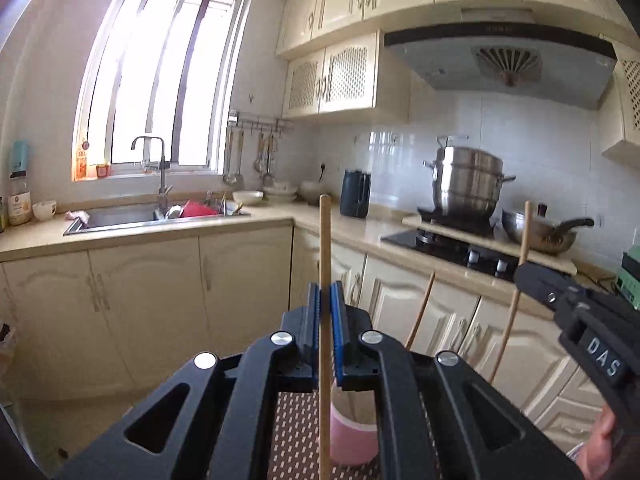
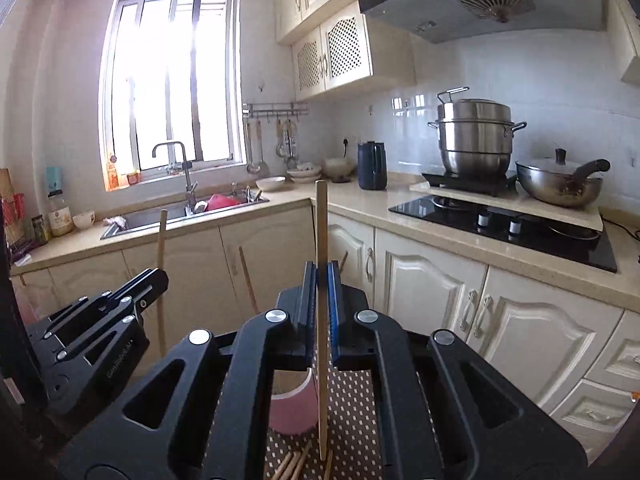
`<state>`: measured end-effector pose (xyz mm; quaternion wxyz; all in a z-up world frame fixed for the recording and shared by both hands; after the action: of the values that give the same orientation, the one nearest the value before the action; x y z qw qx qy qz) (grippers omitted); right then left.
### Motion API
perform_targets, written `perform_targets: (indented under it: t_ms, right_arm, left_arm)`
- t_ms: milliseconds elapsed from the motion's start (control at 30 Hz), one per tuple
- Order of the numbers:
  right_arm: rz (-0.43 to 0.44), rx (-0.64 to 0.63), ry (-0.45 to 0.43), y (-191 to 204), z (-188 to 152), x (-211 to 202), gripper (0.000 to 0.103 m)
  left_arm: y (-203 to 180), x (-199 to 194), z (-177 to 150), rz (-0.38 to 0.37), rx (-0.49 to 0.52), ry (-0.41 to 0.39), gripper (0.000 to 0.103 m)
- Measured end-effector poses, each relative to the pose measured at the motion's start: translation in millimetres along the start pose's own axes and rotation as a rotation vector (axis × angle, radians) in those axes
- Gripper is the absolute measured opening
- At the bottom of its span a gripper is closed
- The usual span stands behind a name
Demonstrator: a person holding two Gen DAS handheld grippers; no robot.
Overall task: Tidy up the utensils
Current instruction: 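Raise both chopsticks upright, drop them into the pink cup, open both tools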
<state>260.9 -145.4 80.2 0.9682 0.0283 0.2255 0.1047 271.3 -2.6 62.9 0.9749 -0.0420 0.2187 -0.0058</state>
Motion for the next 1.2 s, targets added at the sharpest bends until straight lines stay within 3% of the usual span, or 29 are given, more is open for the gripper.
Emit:
perform_targets:
  t_ms: [333, 600, 833, 1100, 1167, 1200]
  right_arm:
    - [0.036, 0.053, -0.056, -2.7, 36.2, 25.9, 0.006]
    - [0.051, 0.076, -0.066, -5.9, 47.3, 49.4, 0.006]
    - [0.052, 0.066, 0.040, -3.3, 18.1, 83.2, 0.006]
    - [0.076, 0.054, 0.248, -5.7, -42.8, 115.1, 0.007]
    - [0.069, 0.036, 0.278, -5.5, -55.1, 118.5, 0.007]
    - [0.058, 0.020, 0.293, -4.8, -60.1, 119.9, 0.007]
  left_arm:
    - [-13.2, 21.1, 38.5, -0.068, -0.061, -0.124, 0.006]
    - [-9.4, 54.4, 49.8, -0.055, -0.106, -0.158, 0.006]
    - [-4.6, 87.1, 23.8, 0.002, -0.093, -0.091, 0.006]
    - [5.7, 97.6, -18.9, 0.054, -0.047, 0.004, 0.008]
    - [9.2, 98.3, -29.3, 0.073, -0.029, 0.029, 0.009]
    - [10.3, 99.8, -33.7, 0.077, -0.019, 0.045, 0.015]
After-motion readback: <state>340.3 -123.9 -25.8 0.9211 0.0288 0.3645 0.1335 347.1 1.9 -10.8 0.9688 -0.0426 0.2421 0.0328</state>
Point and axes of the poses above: each gripper's, at about its wrist camera, not at the fingertips, and x roughly the way its jaws point, y to its left, z to its top, the point moved 9 cm from there along x, roughly the way its jaws point, and after that the axes turned 12 degrees about y, right-handed, at the moved point
